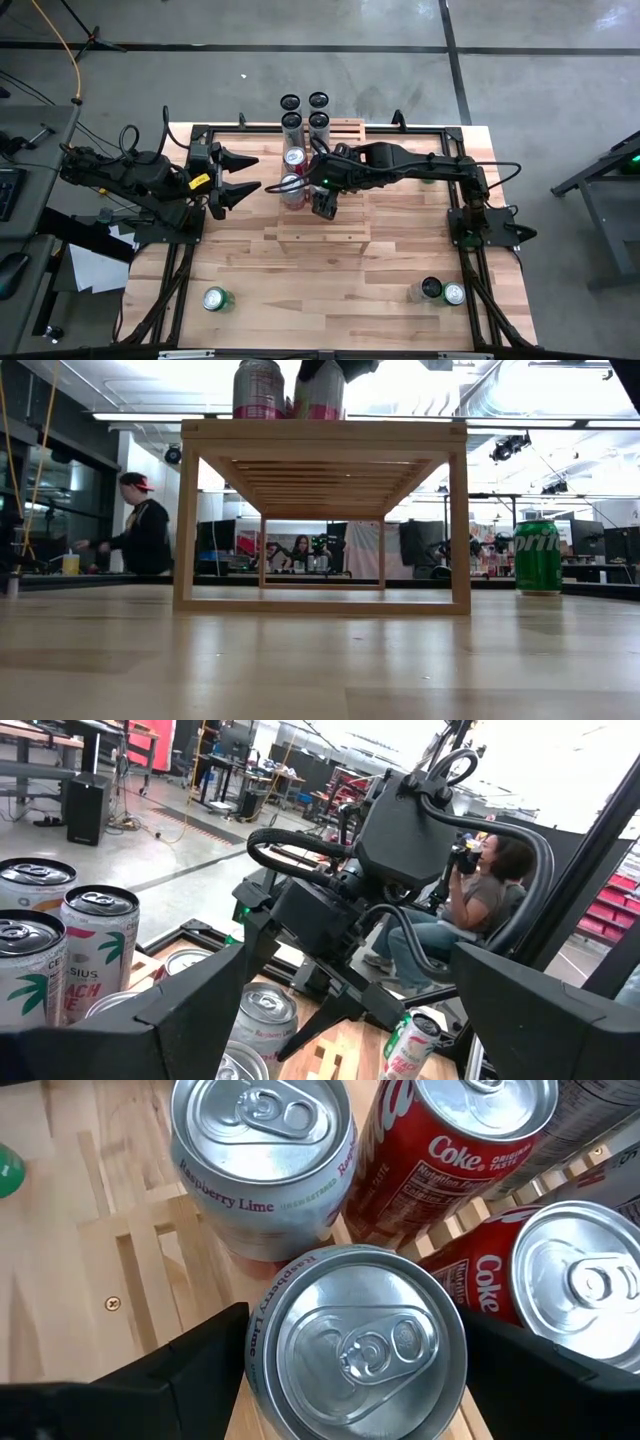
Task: Place canned beverage on shelf
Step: Put the pink white soda can on the shelf aligned with the other pink white soda can, then put the top green soda can on the shelf
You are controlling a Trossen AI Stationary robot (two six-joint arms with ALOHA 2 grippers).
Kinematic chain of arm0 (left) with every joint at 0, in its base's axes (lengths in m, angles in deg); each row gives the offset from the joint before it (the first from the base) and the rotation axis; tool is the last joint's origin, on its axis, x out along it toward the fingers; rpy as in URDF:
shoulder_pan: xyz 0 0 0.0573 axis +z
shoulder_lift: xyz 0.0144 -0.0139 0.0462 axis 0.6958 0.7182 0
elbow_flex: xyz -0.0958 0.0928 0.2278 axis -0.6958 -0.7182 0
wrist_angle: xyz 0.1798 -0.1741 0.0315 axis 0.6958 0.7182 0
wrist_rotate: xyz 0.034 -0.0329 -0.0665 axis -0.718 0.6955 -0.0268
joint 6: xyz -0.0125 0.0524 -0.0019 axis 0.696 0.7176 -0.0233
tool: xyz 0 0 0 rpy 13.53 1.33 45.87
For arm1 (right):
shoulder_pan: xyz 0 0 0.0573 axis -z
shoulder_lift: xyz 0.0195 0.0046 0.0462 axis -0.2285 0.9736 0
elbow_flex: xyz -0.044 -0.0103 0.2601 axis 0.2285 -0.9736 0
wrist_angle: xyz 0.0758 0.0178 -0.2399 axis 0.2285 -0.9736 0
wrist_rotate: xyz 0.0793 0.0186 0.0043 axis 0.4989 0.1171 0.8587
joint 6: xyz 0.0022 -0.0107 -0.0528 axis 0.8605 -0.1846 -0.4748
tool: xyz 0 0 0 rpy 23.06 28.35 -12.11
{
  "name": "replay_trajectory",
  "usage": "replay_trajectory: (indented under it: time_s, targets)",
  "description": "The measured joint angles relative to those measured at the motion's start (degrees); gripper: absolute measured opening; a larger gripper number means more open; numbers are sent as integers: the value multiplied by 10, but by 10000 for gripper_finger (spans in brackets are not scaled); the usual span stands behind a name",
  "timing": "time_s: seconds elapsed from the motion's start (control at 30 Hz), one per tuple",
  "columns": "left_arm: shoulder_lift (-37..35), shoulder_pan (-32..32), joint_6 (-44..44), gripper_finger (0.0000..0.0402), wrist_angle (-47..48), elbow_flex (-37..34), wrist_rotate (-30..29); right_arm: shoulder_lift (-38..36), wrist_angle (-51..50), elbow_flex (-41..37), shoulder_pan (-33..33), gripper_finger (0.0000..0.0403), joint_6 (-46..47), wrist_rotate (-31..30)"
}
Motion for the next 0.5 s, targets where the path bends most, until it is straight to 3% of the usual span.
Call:
replay_trajectory:
  time_s: [0.17,0.5]
  targets:
    - [0,0,0,342,0,0,0,0,2,0,0,330,0,0]
    - [0,0,0,342,0,0,0,-1,0,2,0,397,-14,11]
